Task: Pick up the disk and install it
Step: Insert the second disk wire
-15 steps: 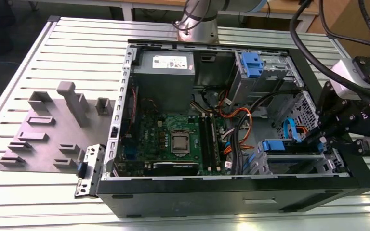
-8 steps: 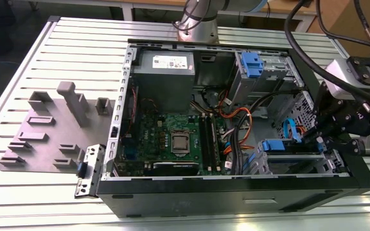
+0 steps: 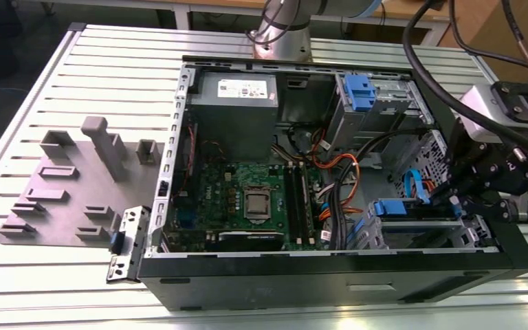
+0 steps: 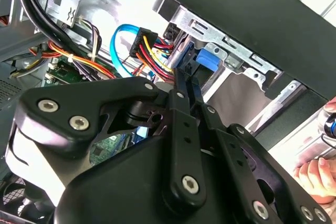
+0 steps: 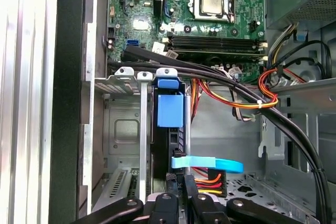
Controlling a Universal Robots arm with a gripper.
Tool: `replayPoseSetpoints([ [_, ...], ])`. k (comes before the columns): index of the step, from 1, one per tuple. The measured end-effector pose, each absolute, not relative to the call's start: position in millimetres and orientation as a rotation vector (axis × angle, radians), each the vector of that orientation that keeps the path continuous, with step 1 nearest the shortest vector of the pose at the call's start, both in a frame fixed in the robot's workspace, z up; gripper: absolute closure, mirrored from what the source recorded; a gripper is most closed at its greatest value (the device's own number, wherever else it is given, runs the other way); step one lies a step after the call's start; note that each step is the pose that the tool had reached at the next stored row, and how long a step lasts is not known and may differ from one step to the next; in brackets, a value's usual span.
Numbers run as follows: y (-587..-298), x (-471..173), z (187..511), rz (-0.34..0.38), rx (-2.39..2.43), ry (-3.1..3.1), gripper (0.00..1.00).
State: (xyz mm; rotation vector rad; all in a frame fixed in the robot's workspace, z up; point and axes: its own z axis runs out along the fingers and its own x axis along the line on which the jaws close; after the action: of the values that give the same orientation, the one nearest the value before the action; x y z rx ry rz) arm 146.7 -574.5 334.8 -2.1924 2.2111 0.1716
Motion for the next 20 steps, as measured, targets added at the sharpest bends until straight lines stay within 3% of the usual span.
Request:
replayPoseSetpoints([
  [20,-574.5,146.7,334.2,0.171,-2.178,2.225,0.84],
])
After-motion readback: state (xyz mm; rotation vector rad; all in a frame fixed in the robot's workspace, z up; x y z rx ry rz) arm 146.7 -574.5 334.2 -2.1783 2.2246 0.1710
